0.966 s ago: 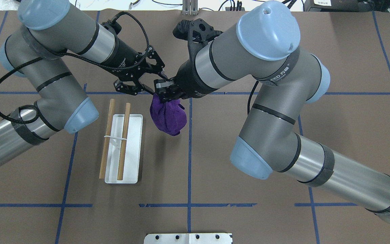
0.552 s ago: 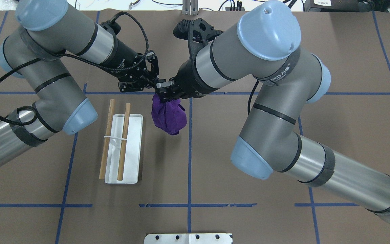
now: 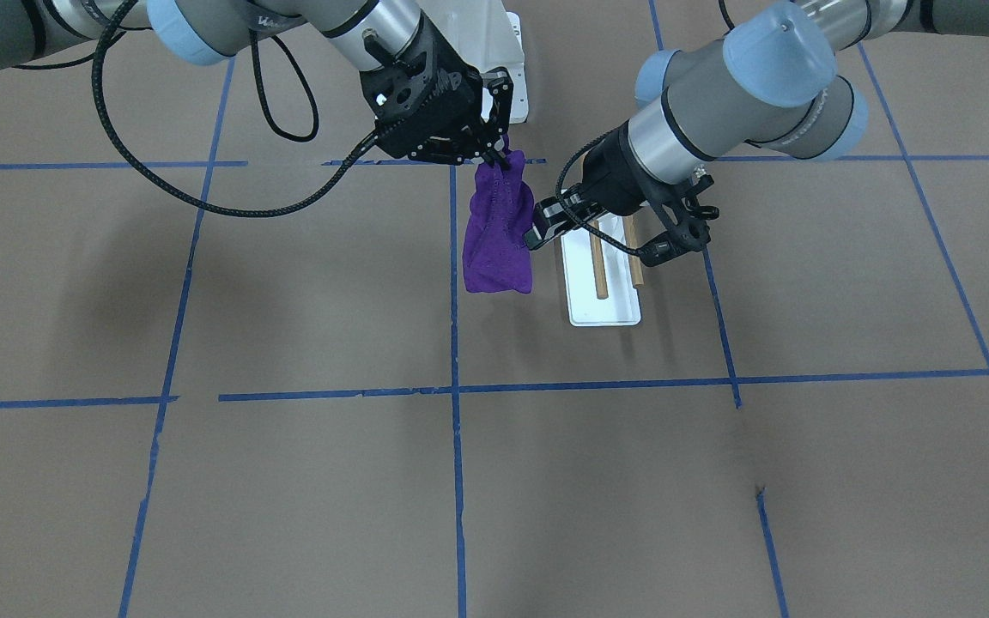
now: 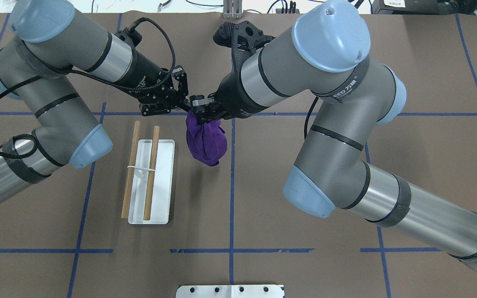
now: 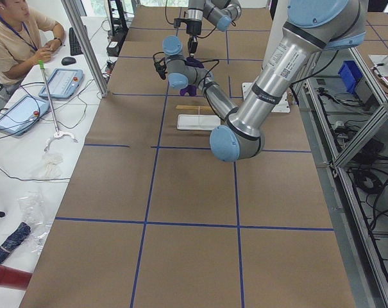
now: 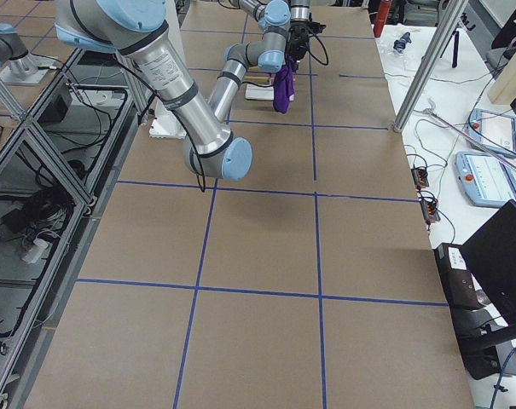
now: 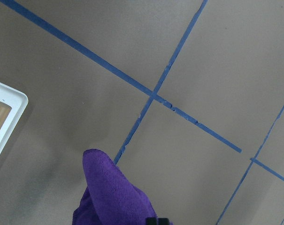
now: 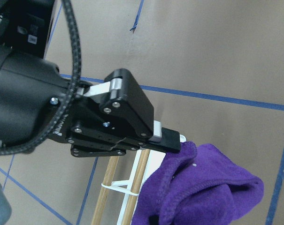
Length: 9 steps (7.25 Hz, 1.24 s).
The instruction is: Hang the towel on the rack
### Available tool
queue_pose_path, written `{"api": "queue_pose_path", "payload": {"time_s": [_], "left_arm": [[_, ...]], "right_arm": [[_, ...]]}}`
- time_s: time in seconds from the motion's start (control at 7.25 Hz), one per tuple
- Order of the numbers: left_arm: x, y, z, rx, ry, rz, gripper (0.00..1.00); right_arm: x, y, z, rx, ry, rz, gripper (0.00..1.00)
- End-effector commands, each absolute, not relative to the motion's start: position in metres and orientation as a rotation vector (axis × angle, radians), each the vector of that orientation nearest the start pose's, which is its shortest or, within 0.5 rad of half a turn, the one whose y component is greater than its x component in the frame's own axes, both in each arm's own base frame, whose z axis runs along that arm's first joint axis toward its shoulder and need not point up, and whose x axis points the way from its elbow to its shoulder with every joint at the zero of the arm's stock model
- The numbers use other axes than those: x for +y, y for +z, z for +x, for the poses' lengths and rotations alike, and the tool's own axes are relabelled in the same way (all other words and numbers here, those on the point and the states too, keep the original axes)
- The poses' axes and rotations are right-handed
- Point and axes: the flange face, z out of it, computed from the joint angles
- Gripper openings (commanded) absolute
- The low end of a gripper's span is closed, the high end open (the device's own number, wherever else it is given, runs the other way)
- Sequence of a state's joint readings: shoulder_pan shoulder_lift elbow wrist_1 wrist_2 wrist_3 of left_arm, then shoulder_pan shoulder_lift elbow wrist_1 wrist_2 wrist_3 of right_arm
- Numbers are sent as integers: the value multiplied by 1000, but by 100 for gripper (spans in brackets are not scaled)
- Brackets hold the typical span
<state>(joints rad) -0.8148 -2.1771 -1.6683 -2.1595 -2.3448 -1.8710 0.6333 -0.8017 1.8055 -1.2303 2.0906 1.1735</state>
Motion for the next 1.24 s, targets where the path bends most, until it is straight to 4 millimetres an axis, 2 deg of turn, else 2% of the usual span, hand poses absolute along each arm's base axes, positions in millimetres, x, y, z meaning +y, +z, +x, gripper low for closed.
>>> {"api": "queue_pose_path", "payload": {"time_s": [0.0, 0.14, 0.41, 0.55, 0.69, 0.83, 1.1], "left_arm": [[-503, 178, 385, 1358, -425, -320, 0], [-504, 179, 385, 1358, -425, -320, 0], [-501, 175, 383, 1367, -419, -315, 0], [-498, 170, 376, 1380, -413, -307, 0], [-480, 181, 358, 1388, -401, -295, 0], [-457, 185, 336, 1414, -328, -231, 0], [-438, 232, 296, 1385, -227, -118, 0]], "right_arm": [[-430, 68, -444, -1342, -143, 255, 40], [-432, 73, -444, -1336, -138, 257, 99], [-434, 71, -440, -1339, -134, 262, 100], [-437, 80, -427, -1337, -124, 265, 100], [-433, 106, -405, -1322, -107, 266, 100], [-437, 139, -385, -1289, -76, 258, 100], [-453, 182, -366, -1228, -19, 243, 100]]}}
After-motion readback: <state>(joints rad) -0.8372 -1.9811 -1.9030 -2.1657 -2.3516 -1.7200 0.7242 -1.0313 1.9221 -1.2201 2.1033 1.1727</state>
